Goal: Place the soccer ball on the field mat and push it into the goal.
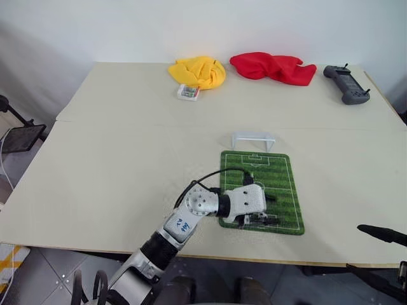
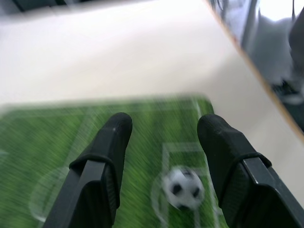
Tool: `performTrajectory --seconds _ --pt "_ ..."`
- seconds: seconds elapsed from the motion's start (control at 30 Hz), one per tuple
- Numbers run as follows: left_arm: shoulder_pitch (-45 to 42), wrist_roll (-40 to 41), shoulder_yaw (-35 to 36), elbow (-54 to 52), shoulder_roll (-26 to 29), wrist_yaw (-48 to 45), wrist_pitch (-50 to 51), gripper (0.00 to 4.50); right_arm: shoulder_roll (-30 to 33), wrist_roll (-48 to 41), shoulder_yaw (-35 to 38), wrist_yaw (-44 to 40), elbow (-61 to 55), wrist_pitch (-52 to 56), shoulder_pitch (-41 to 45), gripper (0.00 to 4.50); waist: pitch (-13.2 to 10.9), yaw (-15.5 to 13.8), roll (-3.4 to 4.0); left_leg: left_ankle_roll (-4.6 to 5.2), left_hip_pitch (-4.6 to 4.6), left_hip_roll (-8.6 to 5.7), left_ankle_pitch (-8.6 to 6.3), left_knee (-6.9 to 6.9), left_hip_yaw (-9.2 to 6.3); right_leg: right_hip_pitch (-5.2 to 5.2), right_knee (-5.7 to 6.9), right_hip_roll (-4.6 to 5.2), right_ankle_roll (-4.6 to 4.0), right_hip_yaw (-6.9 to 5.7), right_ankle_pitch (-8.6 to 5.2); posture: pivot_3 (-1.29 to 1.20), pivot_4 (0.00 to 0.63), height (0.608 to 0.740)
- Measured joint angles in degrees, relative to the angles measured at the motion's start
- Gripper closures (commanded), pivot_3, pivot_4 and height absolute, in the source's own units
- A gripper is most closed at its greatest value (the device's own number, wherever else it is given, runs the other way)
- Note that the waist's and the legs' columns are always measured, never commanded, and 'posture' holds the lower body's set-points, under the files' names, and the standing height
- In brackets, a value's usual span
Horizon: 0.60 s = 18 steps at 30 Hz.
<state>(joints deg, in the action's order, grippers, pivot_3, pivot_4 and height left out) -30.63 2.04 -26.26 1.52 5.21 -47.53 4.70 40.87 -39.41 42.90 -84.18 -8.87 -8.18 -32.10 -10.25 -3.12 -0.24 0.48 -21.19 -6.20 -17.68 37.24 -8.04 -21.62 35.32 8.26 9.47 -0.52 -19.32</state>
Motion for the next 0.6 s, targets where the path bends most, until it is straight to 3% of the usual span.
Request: performTrajectory --seconds 0.03,0.13,0.33,0.6 --pt "0.1 2.2 2.0 -1.9 1.1 -0.9 0.6 1.84 -0.1 -0.2 0.0 0.1 0.0 0.0 0.9 0.00 0.0 0.2 0.02 0.00 0.01 0.00 0.00 0.00 0.00 0.00 0.02 0.00 0.00 0.00 0.00 0.00 0.150 0.740" --pt "1.9 7.0 6.9 -7.0 6.9 -3.7 3.3 2.46 -0.6 -0.9 -0.1 0.7 0.1 -0.4 3.6 0.00 0.1 0.6 0.19 -0.02 0.10 0.02 0.01 -0.03 0.00 0.00 0.11 -0.01 0.00 0.02 0.00 0.00 0.150 0.740" --pt "9.5 11.5 8.6 -13.9 16.7 -9.3 9.5 4.42 -0.3 -0.8 -0.4 -1.2 1.9 -1.9 5.7 0.00 0.1 0.0 0.21 0.02 0.04 -0.06 -0.01 0.04 -0.06 0.03 0.07 0.07 0.02 0.03 0.01 0.00 0.150 0.740" --pt "14.4 11.8 1.6 -19.0 13.7 -6.4 16.5 4.46 2.9 0.5 -2.0 -3.5 7.3 -5.6 9.0 0.00 0.1 0.1 0.22 0.05 0.07 -0.03 -0.01 -0.01 -0.02 0.04 0.04 0.05 0.03 0.03 0.02 0.00 0.150 0.740"
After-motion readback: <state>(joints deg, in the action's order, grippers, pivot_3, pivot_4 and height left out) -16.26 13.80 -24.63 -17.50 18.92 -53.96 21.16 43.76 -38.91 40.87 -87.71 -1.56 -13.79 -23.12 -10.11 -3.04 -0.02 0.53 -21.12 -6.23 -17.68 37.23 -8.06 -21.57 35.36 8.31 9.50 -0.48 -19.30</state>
